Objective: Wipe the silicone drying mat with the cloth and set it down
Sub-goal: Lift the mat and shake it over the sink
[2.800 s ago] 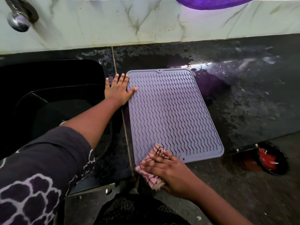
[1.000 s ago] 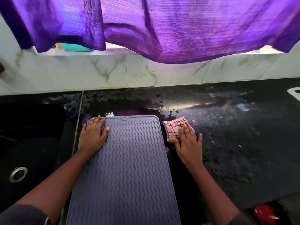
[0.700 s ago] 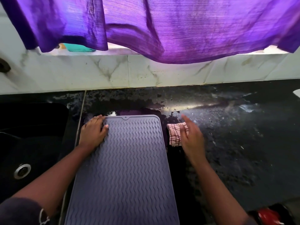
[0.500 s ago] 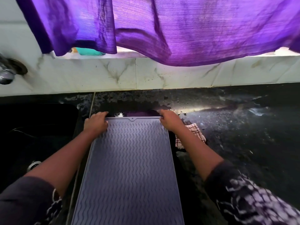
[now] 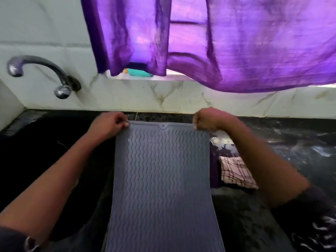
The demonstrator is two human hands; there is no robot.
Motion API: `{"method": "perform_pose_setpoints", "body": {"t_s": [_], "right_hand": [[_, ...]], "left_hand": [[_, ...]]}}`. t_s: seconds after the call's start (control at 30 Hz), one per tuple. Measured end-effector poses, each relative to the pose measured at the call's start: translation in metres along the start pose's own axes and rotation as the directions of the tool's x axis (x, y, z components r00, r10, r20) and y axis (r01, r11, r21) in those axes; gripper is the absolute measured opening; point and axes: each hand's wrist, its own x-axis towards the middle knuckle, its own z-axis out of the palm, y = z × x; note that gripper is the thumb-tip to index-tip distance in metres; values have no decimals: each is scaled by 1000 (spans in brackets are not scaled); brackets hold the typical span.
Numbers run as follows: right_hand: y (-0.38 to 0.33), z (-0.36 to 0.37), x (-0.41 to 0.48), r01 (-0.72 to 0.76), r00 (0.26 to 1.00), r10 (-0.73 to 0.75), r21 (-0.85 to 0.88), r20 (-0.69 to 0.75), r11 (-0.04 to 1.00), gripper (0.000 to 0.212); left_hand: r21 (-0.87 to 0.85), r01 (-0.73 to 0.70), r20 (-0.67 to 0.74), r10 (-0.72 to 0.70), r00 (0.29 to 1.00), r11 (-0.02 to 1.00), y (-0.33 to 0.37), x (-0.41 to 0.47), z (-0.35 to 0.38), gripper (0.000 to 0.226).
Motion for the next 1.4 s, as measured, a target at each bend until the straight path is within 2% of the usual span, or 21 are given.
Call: {"method": "perform_pose_setpoints", "body": {"t_s": [0.07, 0.13, 0.23, 0.27, 0.3, 0.37, 0.4, 0.5, 0.53, 0.6, 0.63, 0.7, 0.77, 0.83, 0.87, 0.93, 1.0, 1.03, 1.13, 1.23, 1.4], "right_hand": [[-37, -55, -18, 145, 986, -140, 44, -91, 988, 6], [-77, -104, -37, 288, 943, -243, 188, -228, 939, 7], [-134, -152, -38, 518, 823, -299, 425, -483, 742, 9], [-157, -160, -24, 524, 812, -274, 437, -516, 731, 8], [-181, -164, -8, 487, 820, -247, 403, -516, 775, 11], [-229, -161, 20, 423, 828, -272, 228, -491, 877, 20], [-250, -162, 29, 427, 809, -289, 172, -512, 888, 20], [-279, -161, 54, 491, 780, -310, 225, -544, 842, 7], [-288, -160, 59, 481, 783, -323, 188, -531, 856, 4], [-308, -151, 74, 369, 858, -297, 101, -418, 924, 10], [-316, -150, 79, 350, 851, -280, 83, -445, 933, 14], [-332, -150, 85, 415, 765, -295, 89, -573, 905, 15], [-342, -145, 87, 410, 744, -272, 95, -611, 907, 15], [-341, -135, 87, 342, 808, -236, 102, -540, 934, 15], [-337, -132, 89, 307, 809, -198, 111, -553, 945, 15], [-332, -125, 90, 305, 747, -163, 114, -645, 946, 13], [-333, -113, 88, 302, 787, -204, 75, -583, 950, 14], [-335, -106, 86, 307, 808, -230, 56, -542, 950, 15], [-338, -99, 87, 282, 712, -150, 84, -686, 956, 14], [-333, -90, 83, 200, 768, -116, 64, -629, 978, 16], [-299, -125, 52, 168, 745, -119, 11, -656, 986, 18]], "left_hand": [[-163, -22, -5, 21, 1000, 986, -12, -21, -76, 4], [-337, -35, -39, 23, 999, 941, -24, -45, -156, 11], [-586, -31, -125, -53, 991, 810, -54, -74, -255, 13], [-559, 9, -128, -97, 987, 829, -68, -72, -276, 9], [-489, 68, -103, -135, 985, 870, -77, -66, -289, 6], [-317, 176, -58, -205, 977, 932, -92, -60, -308, 6], [-295, 166, -68, -194, 979, 941, -95, -58, -319, 6], [-314, 176, -25, -194, 981, 933, -128, -62, -340, 14], [-224, 212, -7, -219, 976, 951, -141, -66, -342, 14], [-39, 258, -8, -259, 966, 965, -157, -71, -344, 11], [-15, 216, -54, -216, 975, 976, -158, -70, -347, 11], [-61, 128, -173, -137, 975, 990, -165, -70, -354, 9], [-2, 186, -161, -184, 970, 983, -179, -75, -352, 12], [64, 233, -109, -225, 968, 970, -186, -81, -344, 12], [81, 211, -107, -202, 974, 974, -188, -83, -341, 10], [69, 138, -145, -127, 981, 988, -196, -85, -331, 6], [129, 184, -106, -171, 980, 975, -194, -86, -318, 12], [152, 163, -136, -142, 980, 975, -196, -85, -312, 16], [110, 176, -293, -138, 946, 978, -199, -81, -322, 15], [163, 221, -258, -174, 950, 962, -198, -81, -318, 19], [161, 140, -364, -73, 929, 977, -158, -74, -322, 22]]}}
